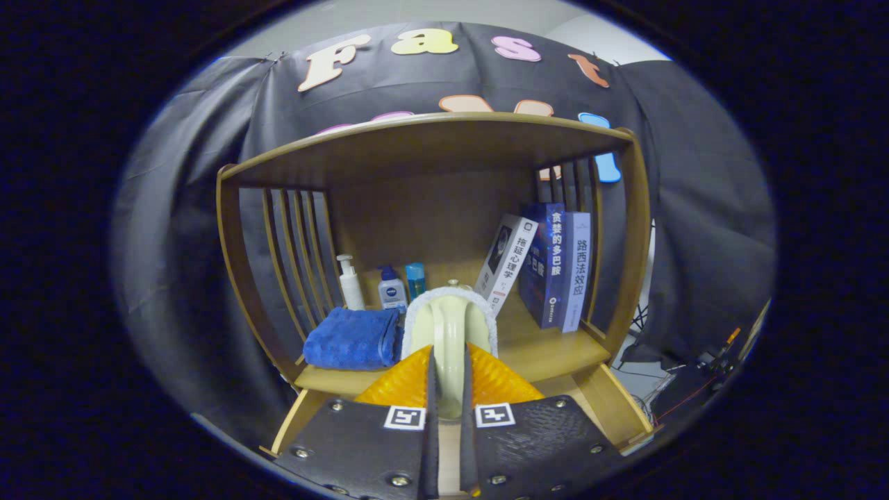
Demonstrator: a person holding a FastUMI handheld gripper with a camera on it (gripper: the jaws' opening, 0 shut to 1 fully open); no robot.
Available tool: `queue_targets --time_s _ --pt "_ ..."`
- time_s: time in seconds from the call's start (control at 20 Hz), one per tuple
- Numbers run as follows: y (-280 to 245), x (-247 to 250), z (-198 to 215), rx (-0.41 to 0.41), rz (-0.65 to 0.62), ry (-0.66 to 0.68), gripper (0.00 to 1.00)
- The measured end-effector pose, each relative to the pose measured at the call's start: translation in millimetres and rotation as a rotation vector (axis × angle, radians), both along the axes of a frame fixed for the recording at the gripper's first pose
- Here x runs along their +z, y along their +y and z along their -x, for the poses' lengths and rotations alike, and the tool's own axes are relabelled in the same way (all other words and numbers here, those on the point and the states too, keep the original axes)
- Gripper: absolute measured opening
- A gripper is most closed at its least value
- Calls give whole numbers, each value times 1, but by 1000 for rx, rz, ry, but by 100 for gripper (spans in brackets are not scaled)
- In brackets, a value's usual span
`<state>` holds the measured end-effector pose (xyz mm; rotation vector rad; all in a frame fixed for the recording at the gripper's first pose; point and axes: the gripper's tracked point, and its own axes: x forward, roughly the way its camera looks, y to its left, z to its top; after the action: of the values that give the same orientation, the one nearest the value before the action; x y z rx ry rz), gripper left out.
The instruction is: Pull open the drawer, take out the items inside it, and place them on the countertop above the cabinet.
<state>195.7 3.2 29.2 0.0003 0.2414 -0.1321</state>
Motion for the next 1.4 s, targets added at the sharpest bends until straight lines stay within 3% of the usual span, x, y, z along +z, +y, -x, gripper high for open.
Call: queue_targets --time_s 0.5,0.7,1.0,1.25,1.4 --pt "-14 -67 -68 -32 33 164 12" --pt "-29 -106 -102 -57 129 214 12" --pt "-42 -123 -154 -98 68 165 12" --pt "-42 -120 -182 -101 114 60 12" --pt "-42 -120 -188 -114 151 28 20"
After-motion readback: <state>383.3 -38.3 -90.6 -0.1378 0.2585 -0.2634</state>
